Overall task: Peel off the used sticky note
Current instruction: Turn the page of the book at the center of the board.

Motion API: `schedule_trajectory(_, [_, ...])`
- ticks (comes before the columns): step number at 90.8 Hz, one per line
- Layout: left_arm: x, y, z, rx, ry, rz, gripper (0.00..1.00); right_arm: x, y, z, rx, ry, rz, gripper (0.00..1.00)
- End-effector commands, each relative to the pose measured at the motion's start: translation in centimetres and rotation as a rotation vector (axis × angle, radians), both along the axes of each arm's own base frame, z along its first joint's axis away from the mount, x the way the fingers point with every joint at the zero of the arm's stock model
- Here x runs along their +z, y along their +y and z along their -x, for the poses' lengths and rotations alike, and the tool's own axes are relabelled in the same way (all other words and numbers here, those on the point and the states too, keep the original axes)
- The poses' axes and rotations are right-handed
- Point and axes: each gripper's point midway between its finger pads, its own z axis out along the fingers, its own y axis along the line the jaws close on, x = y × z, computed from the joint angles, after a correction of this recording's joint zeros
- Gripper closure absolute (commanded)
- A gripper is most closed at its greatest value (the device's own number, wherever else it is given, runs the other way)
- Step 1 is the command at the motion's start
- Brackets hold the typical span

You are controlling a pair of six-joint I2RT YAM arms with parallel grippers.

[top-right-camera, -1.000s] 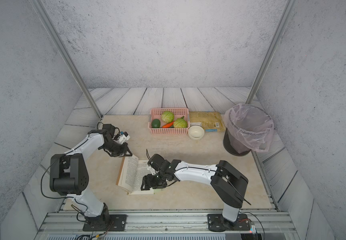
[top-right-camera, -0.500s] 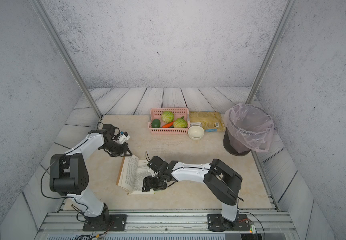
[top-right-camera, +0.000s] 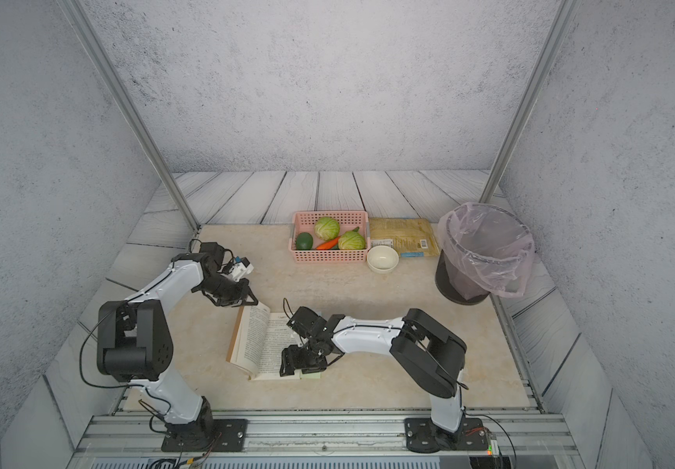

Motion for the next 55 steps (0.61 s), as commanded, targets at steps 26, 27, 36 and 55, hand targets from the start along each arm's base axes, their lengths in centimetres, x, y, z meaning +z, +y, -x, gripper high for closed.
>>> schedule_trajectory(26, [0.67, 0.44, 0.36, -0.004, -0.015, -0.01, 1.0, 0.38, 0.74, -0.6, 0.016, -0.01, 0.001, 0.26])
schedule_trajectory(27, [0.66, 0.43, 0.36, -0.004, -0.016, -0.01, 1.0, 0.39, 0.76, -0.63, 0.016, -0.011, 0.001, 0.26])
schedule_trajectory(36, [0.63, 0.46, 0.32, -0.003, -0.014, -0.009, 1.0, 0.44, 0.83, -0.59, 0.015, -0.01, -0.005, 0.26])
schedule_trajectory(55, [0.68, 0.44, 0.35, -0.003, -0.016, -0.009, 1.0, 0.24, 0.75, -0.58, 0.007, -0.008, -0.008, 0.26])
